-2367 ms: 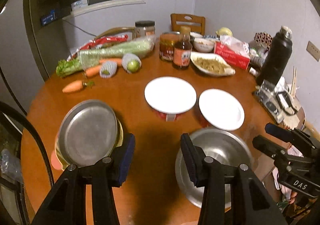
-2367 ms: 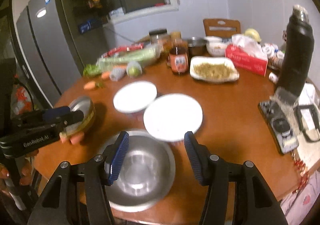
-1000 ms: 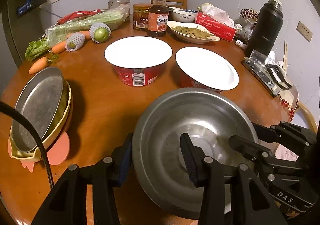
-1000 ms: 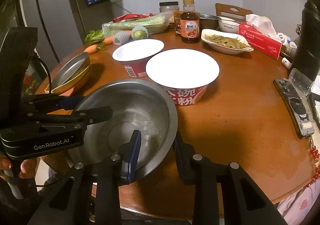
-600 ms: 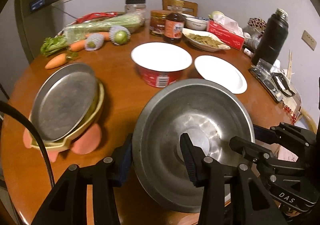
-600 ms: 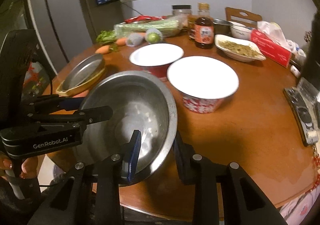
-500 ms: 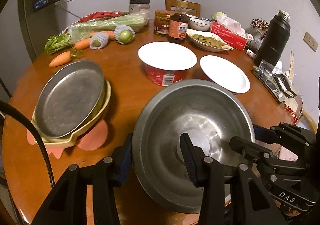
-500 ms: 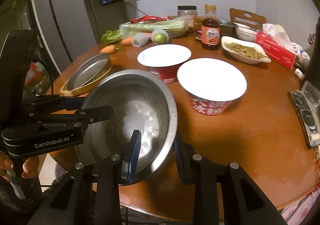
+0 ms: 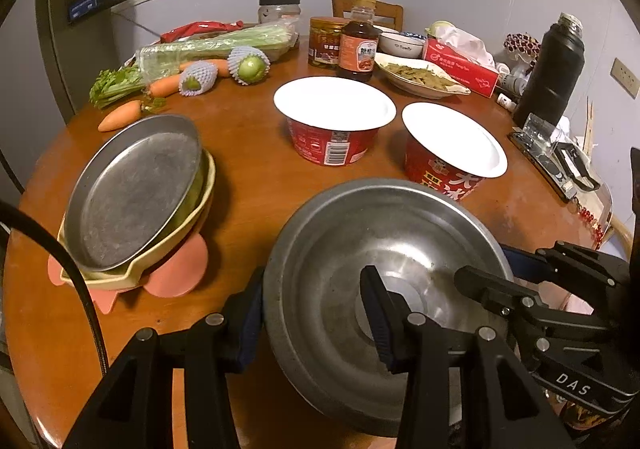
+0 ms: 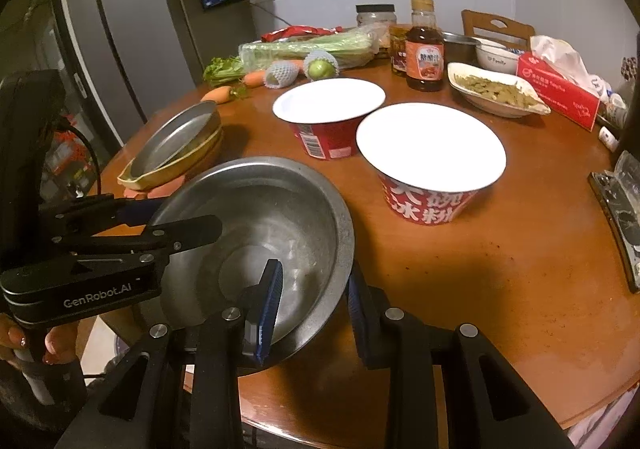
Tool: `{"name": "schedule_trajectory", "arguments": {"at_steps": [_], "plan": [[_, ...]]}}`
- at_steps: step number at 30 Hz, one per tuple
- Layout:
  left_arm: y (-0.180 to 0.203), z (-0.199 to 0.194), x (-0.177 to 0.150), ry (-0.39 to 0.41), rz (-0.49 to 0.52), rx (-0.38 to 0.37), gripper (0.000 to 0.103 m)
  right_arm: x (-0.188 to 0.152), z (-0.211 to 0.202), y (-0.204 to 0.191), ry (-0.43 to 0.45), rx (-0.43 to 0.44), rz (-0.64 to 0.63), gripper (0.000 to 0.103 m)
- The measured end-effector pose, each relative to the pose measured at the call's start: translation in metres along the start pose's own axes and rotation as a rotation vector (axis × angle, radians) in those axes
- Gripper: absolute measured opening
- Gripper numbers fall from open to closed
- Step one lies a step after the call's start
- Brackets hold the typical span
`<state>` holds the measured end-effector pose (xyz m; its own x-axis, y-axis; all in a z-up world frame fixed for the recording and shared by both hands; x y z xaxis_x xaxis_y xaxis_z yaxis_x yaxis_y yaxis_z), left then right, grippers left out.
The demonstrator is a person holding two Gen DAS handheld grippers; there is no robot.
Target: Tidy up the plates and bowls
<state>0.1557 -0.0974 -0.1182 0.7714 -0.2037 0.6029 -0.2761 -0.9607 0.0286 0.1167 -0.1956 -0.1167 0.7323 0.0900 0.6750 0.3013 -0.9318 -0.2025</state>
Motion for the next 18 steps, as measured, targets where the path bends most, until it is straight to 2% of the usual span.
{"name": "schedule_trajectory", "arguments": {"at_steps": [6, 18], "plan": [[0.009, 0.006, 0.004, 0.010, 0.008, -0.014, 0.046, 0.003, -0.002, 0.010, 0.022, -0.023, 0.013, 0.034], [0.011, 0.007, 0.005, 0.013, 0.005, -0.023, 0.047, 0.002, 0.001, 0.016, 0.012, -0.005, 0.059, 0.035]]}}
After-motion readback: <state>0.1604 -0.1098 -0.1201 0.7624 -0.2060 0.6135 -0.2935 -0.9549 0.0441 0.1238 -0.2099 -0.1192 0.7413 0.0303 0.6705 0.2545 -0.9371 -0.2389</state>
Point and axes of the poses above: each gripper's, at about its wrist camera, not at the fingertips, and z roughly the way its jaws point, y to its right, x to its top, the point moved 10 cm from there along z, roughly the way its jaws point, and after that the axes turned 2 degrees about x, right-handed, at the moved point
